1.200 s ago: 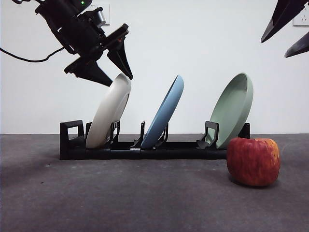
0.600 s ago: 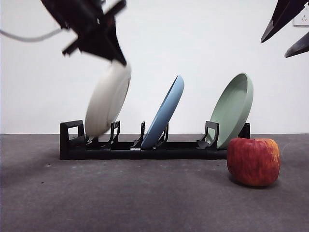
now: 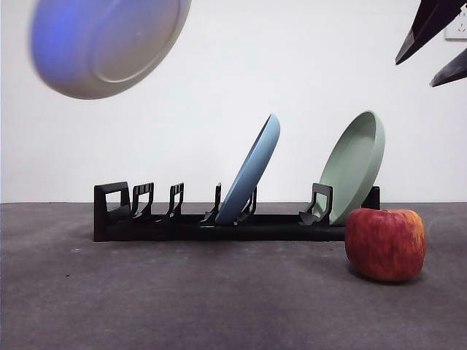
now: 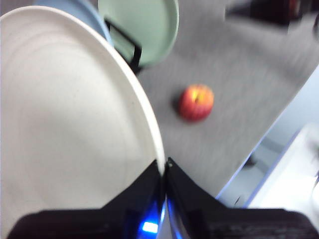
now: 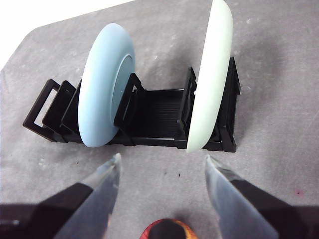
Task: Take the yellow plate from the plate rack,put the plate on the table,take the apple from the table,put the apple in the plate
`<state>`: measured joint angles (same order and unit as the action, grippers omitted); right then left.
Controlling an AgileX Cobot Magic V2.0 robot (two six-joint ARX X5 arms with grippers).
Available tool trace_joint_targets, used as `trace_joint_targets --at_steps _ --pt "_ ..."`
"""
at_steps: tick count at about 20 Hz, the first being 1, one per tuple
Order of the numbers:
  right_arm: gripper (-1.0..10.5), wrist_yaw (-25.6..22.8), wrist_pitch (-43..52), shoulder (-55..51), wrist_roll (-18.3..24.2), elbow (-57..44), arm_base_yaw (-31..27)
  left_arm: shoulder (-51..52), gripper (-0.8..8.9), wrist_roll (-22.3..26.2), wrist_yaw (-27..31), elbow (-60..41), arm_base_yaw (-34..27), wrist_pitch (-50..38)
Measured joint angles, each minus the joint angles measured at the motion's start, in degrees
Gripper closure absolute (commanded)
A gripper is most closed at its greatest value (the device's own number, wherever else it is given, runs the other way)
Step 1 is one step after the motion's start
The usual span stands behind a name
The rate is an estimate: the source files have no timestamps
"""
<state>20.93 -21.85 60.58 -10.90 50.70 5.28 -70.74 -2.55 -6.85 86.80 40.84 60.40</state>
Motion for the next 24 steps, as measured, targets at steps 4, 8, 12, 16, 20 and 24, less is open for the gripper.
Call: trace_joint_targets --at_steps 4,8,12,16,20,24 --pt "6.6 -0.1 0.0 0.0 0.0 0.0 0.0 -0.8 8.22 -2.0 15.0 -2.3 13.8 0.0" --pt "6.6 -0.1 0.0 0.0 0.0 0.0 0.0 -2.1 8.22 -7.6 25.4 -11.4 24.1 -5.3" --pt "6.6 -0.1 0.0 0.0 0.0 0.0 0.0 -6.7 8.22 -9.7 25.8 -21.1 25.6 -14.6" --pt "6.6 -0.1 0.0 0.0 0.0 0.0 0.0 -15.0 8.22 -8.7 25.8 -24.2 25.6 -21.1" --pt "6.6 -0.1 -1.0 0.0 0.0 0.0 0.0 -24.0 8.22 -4.7 25.8 -24.2 25.6 -27.9" --pt "6.6 -0.1 -1.3 0.0 0.0 0.0 0.0 -30.8 8.22 0.8 25.2 -24.2 25.6 -29.6"
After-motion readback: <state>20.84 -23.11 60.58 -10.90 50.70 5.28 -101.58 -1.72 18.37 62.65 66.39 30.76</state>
